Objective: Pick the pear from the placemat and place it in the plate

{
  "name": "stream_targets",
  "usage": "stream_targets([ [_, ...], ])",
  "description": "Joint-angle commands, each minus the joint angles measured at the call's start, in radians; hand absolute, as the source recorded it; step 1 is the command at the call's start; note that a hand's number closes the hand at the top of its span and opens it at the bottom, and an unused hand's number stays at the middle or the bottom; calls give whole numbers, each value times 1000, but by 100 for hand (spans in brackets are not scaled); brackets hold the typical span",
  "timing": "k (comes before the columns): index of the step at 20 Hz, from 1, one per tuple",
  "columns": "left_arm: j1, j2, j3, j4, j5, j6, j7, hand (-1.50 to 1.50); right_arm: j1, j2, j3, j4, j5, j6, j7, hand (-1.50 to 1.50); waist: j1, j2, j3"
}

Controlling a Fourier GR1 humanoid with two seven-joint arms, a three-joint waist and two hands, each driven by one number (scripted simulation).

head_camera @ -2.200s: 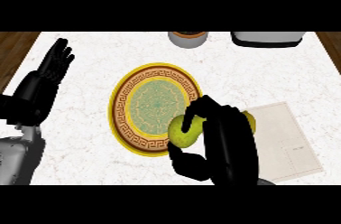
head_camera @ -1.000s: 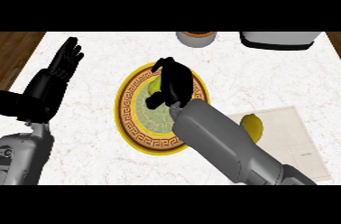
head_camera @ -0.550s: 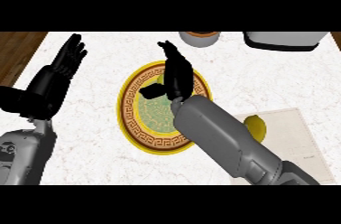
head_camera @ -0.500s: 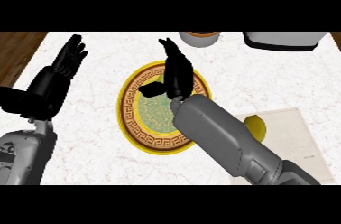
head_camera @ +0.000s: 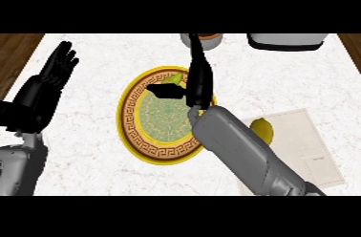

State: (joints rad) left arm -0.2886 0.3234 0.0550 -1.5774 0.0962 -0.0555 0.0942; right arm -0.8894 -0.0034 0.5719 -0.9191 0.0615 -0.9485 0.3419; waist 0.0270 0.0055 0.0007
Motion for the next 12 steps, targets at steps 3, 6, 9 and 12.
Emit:
stream_targets([
  [3,32,-26,-7,-15,-36,28,-2,0,183,-88,-86,-212,-43,27,-107,-150,-39,-9,0],
  [6,62,14,28,-120,7,-1,73,0,286,-196,-100,-341,-50,102,-114,-150,-36,-12,0],
  [9,73,-17,16,-61,-34,6,5,0,421,-219,-101,-451,-39,120,-149,-150,-37,-9,-1],
  [12,92,-9,33,-71,-12,-24,2,0,527,-297,-135,-553,-77,211,-201,-150,-35,-8,-1],
])
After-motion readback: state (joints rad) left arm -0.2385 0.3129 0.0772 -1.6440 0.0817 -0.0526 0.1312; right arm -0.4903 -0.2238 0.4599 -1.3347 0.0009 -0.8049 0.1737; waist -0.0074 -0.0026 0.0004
